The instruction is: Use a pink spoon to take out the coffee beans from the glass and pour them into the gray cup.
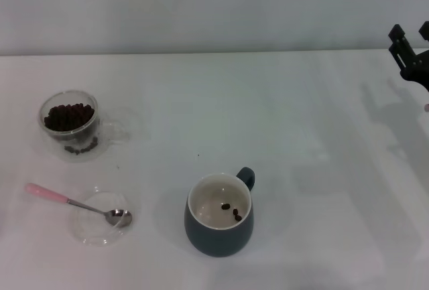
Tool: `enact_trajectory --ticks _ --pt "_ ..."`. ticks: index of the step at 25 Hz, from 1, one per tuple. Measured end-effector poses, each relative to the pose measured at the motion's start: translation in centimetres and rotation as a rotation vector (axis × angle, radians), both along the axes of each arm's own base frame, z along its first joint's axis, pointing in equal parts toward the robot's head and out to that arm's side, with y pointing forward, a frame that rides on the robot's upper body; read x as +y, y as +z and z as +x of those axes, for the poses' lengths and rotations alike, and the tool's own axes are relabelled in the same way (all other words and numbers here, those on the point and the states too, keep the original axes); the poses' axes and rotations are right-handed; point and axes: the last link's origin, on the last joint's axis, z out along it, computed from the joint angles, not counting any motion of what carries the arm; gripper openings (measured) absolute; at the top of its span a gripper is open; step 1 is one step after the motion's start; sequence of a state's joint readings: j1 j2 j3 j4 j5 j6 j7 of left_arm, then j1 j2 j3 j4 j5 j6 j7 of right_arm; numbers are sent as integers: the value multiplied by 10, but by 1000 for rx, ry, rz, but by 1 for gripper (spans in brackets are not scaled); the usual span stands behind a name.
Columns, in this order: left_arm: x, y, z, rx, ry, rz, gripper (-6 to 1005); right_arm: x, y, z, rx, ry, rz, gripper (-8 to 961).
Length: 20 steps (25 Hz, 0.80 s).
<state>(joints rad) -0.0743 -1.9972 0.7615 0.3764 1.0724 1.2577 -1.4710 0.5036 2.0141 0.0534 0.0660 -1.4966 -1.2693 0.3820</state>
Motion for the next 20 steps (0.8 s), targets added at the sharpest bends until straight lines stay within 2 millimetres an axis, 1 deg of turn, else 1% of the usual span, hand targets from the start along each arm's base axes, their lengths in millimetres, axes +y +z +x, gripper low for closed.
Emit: enact_trajectory --ticks 2,4,8,9,11,13,20 --pt "0 6 -3 134 -8 52 882 0 1 1 2 -5 5 613" --pt "3 6 -1 300 -24 106 881 -1 1 2 3 -8 5 613" --pt "12 -1 5 572 -23 211 880 -3 1 4 4 -14 6 613" --pt "21 -9 9 668 -36 221 880 -3 1 4 3 -17 6 613" --pt "29 -16 13 713 -42 227 879 -4 0 6 0 -26 3 613" --pt "39 -18 18 731 -46 240 879 -5 0 8 -2 -36 0 613" --pt "51 -12 24 749 -65 264 877 -8 -2 14 -4 -64 -11 613"
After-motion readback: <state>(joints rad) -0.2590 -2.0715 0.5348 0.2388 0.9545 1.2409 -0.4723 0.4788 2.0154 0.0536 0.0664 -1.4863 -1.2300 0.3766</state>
